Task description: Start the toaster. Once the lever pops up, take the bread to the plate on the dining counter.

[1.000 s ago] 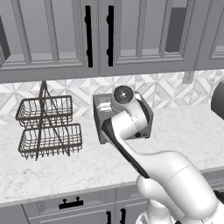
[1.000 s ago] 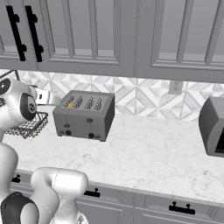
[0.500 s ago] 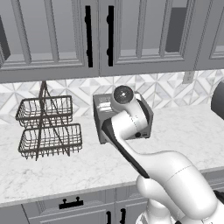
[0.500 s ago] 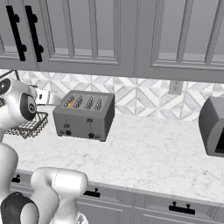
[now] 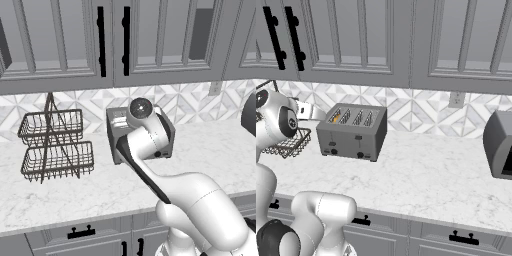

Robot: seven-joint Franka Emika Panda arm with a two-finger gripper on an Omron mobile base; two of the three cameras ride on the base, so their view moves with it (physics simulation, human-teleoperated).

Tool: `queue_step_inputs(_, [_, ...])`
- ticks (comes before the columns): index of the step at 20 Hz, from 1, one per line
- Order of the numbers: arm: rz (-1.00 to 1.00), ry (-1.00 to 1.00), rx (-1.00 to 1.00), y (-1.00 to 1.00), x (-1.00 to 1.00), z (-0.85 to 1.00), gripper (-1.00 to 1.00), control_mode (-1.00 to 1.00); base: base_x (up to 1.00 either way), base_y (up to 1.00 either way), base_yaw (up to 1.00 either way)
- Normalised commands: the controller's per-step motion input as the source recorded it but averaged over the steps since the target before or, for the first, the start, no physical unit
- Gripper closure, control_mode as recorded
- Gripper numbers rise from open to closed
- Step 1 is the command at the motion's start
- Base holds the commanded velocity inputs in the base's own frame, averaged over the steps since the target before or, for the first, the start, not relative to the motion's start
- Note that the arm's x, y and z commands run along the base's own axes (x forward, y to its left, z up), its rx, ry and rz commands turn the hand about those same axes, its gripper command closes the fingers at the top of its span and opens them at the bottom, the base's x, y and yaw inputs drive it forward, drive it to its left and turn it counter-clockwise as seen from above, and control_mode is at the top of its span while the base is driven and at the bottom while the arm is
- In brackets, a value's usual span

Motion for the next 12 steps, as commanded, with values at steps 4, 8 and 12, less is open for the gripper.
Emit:
queue_step_inputs(4, [0.0,0.0,0.0,0.0,0.0,0.0,-1.0,-1.0,0.0,0.0,0.0])
queue_step_inputs(8, [0.0,0.0,0.0,0.0,0.0,0.0,-1.0,-1.0,0.0,0.0,0.0])
queue_step_inputs(12, [0.0,0.0,0.0,0.0,0.0,0.0,-1.0,-1.0,0.0,0.0,0.0])
